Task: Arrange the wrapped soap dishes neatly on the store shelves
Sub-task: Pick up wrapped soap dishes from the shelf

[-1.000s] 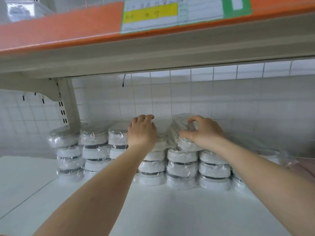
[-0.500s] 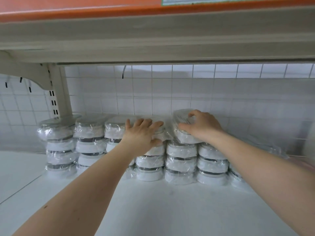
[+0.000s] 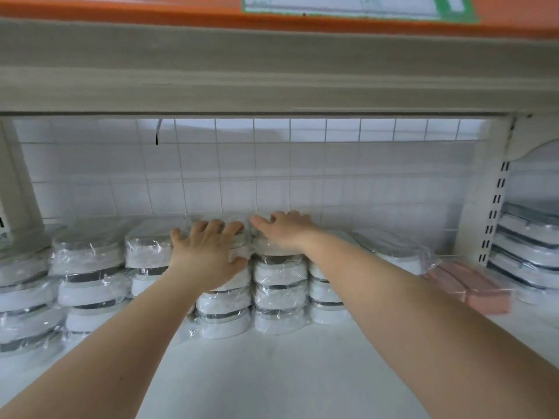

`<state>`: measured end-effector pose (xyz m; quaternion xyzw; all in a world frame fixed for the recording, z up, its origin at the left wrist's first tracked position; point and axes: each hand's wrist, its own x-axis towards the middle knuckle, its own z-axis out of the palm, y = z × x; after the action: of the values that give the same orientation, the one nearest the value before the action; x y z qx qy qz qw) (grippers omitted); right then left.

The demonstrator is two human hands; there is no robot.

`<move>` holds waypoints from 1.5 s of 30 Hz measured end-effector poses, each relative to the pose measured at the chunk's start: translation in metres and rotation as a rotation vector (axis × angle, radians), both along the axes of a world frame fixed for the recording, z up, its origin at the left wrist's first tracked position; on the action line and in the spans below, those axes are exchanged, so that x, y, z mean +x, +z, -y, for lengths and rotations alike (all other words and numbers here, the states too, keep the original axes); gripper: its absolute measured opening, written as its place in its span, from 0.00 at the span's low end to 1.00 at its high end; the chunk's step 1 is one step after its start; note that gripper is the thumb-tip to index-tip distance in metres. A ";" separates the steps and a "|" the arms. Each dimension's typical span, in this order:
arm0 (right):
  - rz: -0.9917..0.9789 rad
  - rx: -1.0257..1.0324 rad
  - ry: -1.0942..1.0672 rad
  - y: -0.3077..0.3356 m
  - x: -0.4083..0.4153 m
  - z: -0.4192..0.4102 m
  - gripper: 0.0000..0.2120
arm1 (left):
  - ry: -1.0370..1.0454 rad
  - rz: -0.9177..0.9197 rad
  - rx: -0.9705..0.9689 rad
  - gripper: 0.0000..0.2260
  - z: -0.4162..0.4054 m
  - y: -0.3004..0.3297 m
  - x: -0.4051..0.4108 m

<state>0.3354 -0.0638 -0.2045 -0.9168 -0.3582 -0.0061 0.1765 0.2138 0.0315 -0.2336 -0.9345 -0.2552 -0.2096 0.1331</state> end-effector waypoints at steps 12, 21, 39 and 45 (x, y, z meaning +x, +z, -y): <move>0.156 0.031 -0.129 -0.001 0.036 0.177 0.27 | -0.225 0.124 -0.046 0.34 0.113 0.029 0.040; 0.131 0.004 -0.460 -0.001 0.072 0.461 0.28 | -0.570 0.095 -0.077 0.28 0.365 0.025 0.136; 0.066 0.096 -0.811 -0.014 0.172 0.884 0.27 | -0.950 -0.055 -0.189 0.24 0.793 0.009 0.321; 0.061 0.053 -0.902 -0.018 0.264 0.970 0.26 | -1.045 -0.075 -0.276 0.24 0.888 0.005 0.438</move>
<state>0.5998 -1.0340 -0.2222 -0.9758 0.0724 -0.1187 0.1687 0.6517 -0.8561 -0.2287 -0.9526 0.2232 -0.1789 -0.1038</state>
